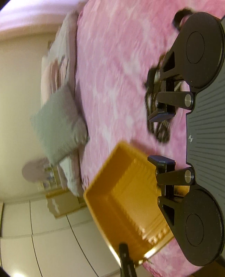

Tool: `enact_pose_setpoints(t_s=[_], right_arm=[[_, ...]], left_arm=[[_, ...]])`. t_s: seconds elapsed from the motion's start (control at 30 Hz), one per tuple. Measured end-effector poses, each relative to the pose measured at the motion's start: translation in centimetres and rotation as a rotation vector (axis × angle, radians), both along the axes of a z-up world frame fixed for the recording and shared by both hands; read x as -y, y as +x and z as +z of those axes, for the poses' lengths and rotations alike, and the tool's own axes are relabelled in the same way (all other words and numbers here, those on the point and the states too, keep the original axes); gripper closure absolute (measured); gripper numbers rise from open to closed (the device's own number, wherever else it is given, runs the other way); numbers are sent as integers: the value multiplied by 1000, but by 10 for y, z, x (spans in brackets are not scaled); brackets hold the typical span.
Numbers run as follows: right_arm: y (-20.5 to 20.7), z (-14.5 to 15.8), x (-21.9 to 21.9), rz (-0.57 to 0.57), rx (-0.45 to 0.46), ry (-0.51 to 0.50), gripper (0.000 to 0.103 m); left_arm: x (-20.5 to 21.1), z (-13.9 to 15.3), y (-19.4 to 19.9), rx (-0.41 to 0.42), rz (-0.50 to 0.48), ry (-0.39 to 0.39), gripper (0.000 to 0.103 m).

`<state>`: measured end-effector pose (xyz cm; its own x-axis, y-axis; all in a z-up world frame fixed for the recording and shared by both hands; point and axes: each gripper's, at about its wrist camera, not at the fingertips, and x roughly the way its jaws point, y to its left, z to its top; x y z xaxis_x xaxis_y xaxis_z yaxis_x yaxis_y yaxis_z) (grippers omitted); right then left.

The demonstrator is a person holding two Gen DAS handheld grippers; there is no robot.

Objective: Organize jewelry

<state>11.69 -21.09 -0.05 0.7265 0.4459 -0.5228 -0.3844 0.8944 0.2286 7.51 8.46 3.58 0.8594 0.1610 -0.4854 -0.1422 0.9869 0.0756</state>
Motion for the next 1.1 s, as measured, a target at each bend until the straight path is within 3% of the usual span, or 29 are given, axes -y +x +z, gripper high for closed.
enact_pose_setpoints(t_s=[0.2, 0.47, 0.9, 1.1], right_arm=[[-5, -14, 51, -147, -45, -40, 60], [-14, -22, 88, -243, -68, -61, 60], [-17, -32, 108, -300, -79, -71, 60], [-19, -43, 111, -318, -75, -138, 60]], left_arm=[[1, 2, 3, -24, -19, 23, 96], [1, 5, 8, -58, -41, 49, 96], [1, 11, 13, -77, -62, 71, 96], [0, 12, 12, -76, -57, 69, 96]])
